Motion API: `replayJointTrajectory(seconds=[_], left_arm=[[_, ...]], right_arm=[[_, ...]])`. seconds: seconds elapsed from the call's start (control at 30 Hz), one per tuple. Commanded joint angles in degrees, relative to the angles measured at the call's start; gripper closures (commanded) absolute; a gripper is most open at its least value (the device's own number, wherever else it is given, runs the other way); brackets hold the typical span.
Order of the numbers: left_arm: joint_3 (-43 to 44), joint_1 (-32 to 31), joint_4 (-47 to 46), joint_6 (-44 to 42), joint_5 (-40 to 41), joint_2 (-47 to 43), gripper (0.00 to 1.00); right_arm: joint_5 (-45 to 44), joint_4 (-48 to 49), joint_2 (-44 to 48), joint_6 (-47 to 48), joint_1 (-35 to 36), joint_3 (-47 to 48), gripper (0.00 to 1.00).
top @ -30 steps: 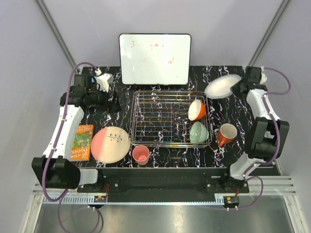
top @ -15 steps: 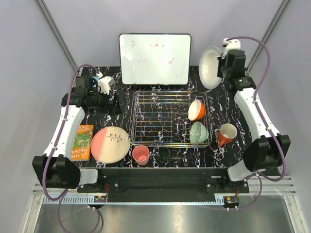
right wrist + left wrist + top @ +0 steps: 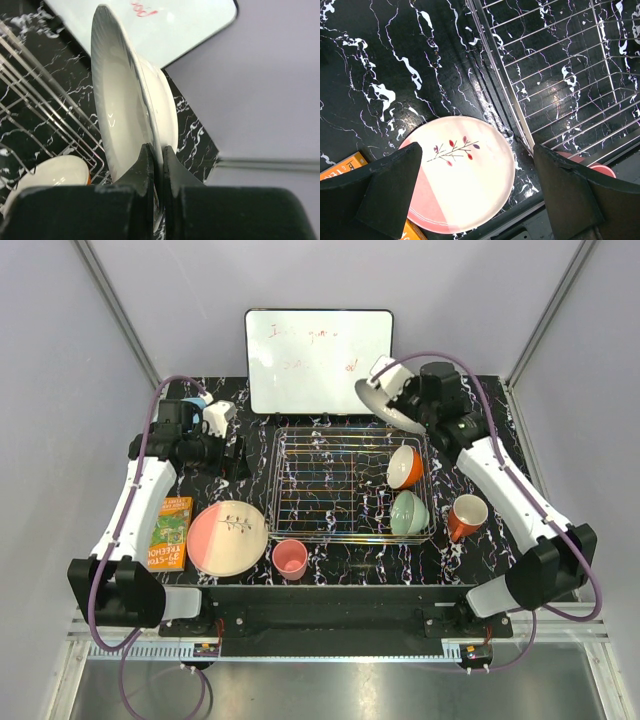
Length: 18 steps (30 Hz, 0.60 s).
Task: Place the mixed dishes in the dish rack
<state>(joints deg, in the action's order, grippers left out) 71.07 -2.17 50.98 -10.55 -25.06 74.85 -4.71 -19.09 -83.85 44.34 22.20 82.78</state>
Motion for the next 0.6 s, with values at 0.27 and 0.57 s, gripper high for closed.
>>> replayJointTrajectory(seconds=[0.27,0.57], left_arm=[[-0.05,0.33,-1.76,0.35,-0.43,1.09,0.05],[0.30,0.33,-1.85,0.26,-0.61,1.09,0.05]], right_arm=[[6.99,3.28,7.48,22.63,6.37,-3.33,1.00],[7.87,1.87,5.20,25.54,7.51,-2.81,1.00]])
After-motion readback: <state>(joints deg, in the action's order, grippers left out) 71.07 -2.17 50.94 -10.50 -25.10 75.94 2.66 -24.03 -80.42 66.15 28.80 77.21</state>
